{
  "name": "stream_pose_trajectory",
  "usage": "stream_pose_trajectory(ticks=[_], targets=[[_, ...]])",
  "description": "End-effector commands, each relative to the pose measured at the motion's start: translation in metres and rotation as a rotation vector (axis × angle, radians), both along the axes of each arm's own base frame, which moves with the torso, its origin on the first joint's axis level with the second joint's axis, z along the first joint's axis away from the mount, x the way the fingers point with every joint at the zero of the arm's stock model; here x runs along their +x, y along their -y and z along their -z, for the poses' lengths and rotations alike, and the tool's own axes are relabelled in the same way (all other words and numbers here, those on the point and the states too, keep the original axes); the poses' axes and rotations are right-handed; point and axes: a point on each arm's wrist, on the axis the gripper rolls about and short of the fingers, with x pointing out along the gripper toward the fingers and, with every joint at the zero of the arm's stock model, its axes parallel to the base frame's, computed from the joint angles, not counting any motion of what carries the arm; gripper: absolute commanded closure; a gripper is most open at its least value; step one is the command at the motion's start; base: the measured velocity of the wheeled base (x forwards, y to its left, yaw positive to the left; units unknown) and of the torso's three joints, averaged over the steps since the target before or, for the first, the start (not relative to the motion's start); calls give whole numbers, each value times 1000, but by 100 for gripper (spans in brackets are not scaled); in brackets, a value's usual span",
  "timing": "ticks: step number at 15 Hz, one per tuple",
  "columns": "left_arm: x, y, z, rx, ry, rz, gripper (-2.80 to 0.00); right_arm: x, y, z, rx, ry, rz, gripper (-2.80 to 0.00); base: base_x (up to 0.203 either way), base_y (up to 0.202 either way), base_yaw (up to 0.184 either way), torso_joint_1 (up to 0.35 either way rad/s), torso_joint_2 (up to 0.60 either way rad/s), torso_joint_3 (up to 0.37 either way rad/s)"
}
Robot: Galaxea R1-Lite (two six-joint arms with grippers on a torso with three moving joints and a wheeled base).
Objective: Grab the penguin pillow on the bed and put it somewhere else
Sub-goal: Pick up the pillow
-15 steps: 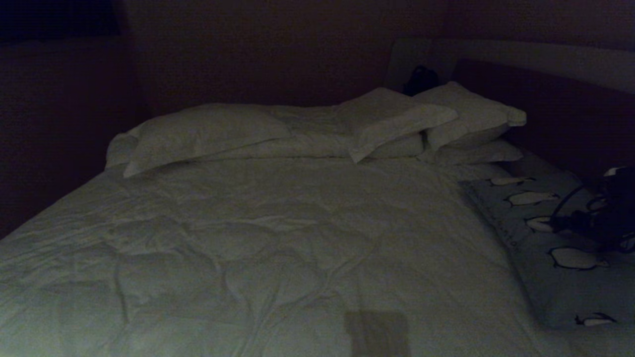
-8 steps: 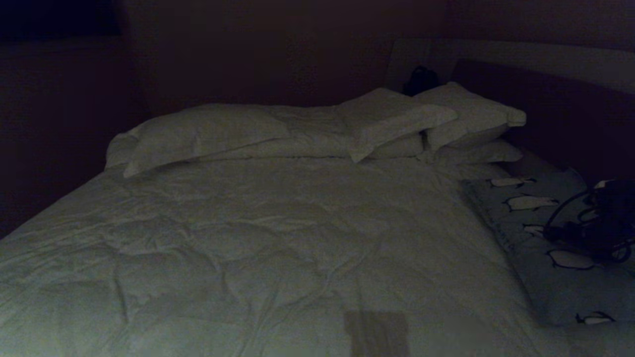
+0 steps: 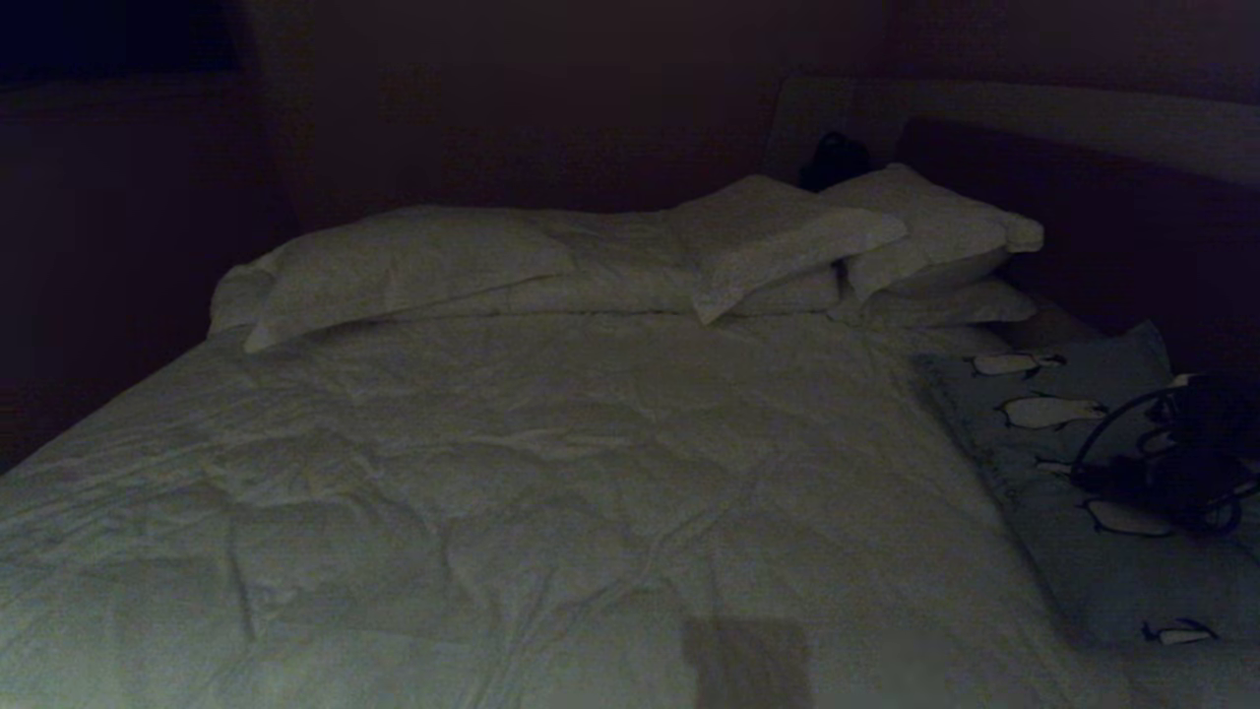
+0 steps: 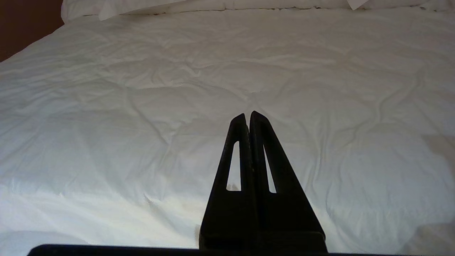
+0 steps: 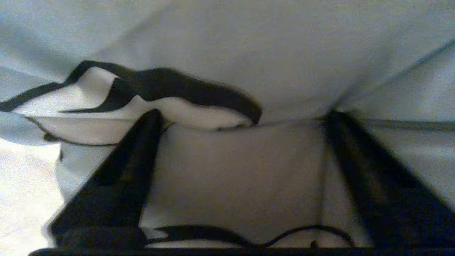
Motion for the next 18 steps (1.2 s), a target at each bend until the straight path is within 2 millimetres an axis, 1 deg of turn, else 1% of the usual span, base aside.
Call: stream_pose_trajectory(ticks=[1,6,9,12,15,18], targets=[[0,0,0,-1,0,-1,0,0,-1,4,7,-10,-1,0,0,0,0,0,0,0],[0,0,0,-1,0,-1,0,0,-1,4,11,-12,-2,0,0,0,0,0,0,0],[0,0,0,-1,0,-1,0,-2,-3,-5,14,-1,1,0,0,0,0,0,0,0],[0,0,0,-1,0,-1,0,-5,-6,-24,12,20,-1,0,0,0,0,0,0,0],[0,0,0,-1,0,-1,0,-9,-14,-47,27,46,3,0,0,0,0,0,0,0],[0,0,0,-1,0,-1,0,-19,-24,-84,160,145,-48,0,0,0,0,0,0,0]])
